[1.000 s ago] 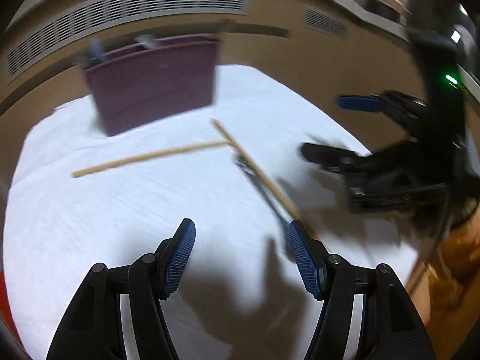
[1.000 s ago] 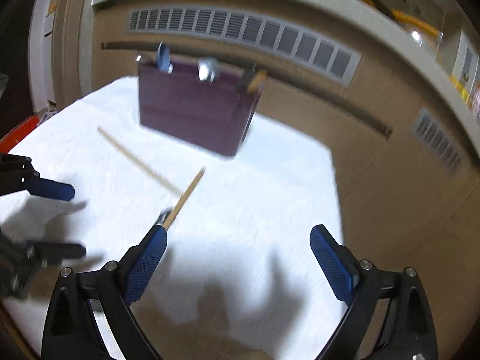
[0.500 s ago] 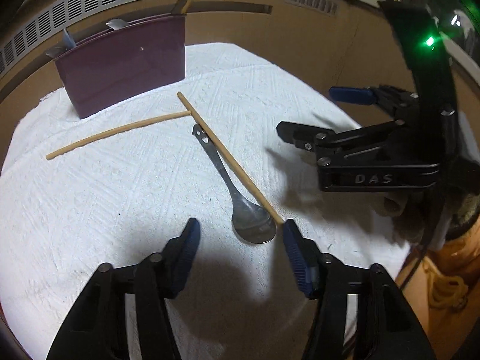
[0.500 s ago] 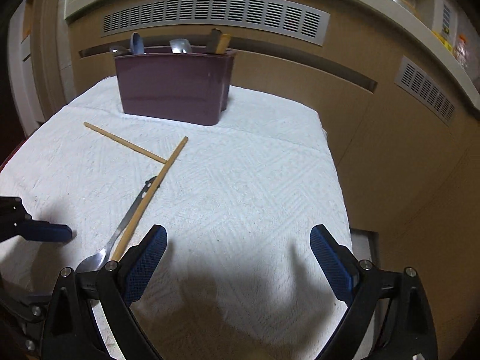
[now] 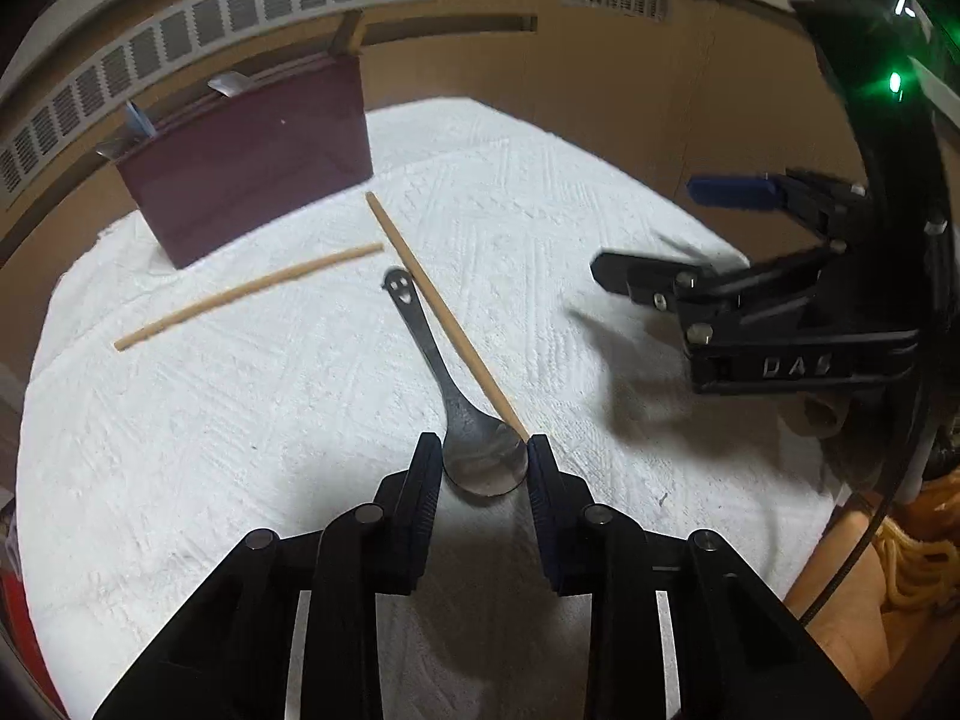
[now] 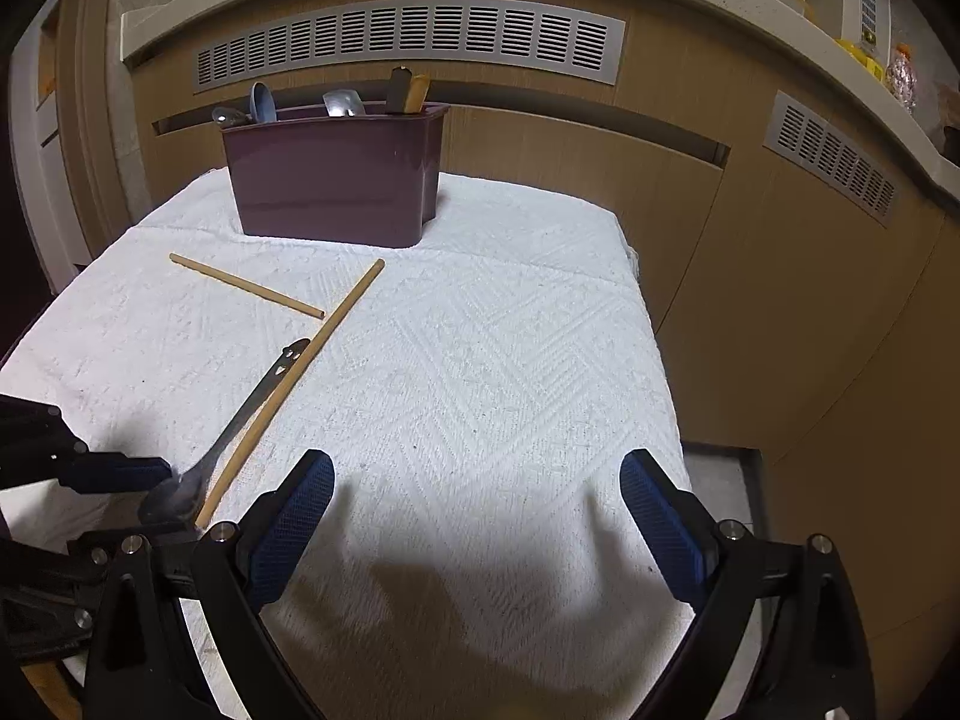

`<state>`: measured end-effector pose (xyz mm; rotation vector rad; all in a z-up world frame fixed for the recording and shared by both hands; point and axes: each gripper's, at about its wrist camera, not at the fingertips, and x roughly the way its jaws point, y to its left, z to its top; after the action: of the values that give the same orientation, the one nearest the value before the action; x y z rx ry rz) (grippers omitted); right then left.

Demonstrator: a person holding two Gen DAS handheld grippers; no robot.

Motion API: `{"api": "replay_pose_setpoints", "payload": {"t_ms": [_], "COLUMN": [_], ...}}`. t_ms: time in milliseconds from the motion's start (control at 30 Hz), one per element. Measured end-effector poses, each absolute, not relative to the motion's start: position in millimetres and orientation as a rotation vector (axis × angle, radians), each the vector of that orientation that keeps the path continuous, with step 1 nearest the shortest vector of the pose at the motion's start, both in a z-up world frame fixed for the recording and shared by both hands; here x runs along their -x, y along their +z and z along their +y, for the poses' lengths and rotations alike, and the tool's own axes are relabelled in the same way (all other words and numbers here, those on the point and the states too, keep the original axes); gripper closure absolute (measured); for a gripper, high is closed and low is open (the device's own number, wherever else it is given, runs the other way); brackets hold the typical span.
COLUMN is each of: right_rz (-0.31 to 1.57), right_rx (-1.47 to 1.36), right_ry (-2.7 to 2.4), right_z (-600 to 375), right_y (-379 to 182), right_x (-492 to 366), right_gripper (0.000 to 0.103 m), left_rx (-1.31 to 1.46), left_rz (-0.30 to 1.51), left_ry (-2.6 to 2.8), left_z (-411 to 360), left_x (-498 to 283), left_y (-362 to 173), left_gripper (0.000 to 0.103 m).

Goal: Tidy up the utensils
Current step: 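Reach the left gripper to the metal spoon on the towel and close on it, then grasp a wooden chopstick with the right gripper while the left lifts the metal spoon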

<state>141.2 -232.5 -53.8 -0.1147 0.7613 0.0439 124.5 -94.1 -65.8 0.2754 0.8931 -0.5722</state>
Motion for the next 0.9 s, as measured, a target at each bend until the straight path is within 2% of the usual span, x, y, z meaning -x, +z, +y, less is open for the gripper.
{"api": "replay_pose_setpoints", "payload": {"t_ms": [167, 467, 900], "right_rz": [0.758, 0.765, 0.776], "right_rx": [0.121, 0.125, 0.163], "right_ry": [0.044, 0.061, 0.153], "right_z": [-229, -220, -187], "right_y": [-51, -48, -31], "right_x": [-139, -141, -171], "right_gripper": [0.009, 0.009, 0.009], "left_rx": [-0.197, -0.044, -0.040], "left_rz": [0.776, 0.656, 0.605], "left_ry": [-0.529, -0.476, -0.248], "left_z": [-69, -30, -1], "left_x": [-127, -142, -166], "left_y": [-26, 15, 10], "left_gripper": [0.073, 0.074, 0.074]}}
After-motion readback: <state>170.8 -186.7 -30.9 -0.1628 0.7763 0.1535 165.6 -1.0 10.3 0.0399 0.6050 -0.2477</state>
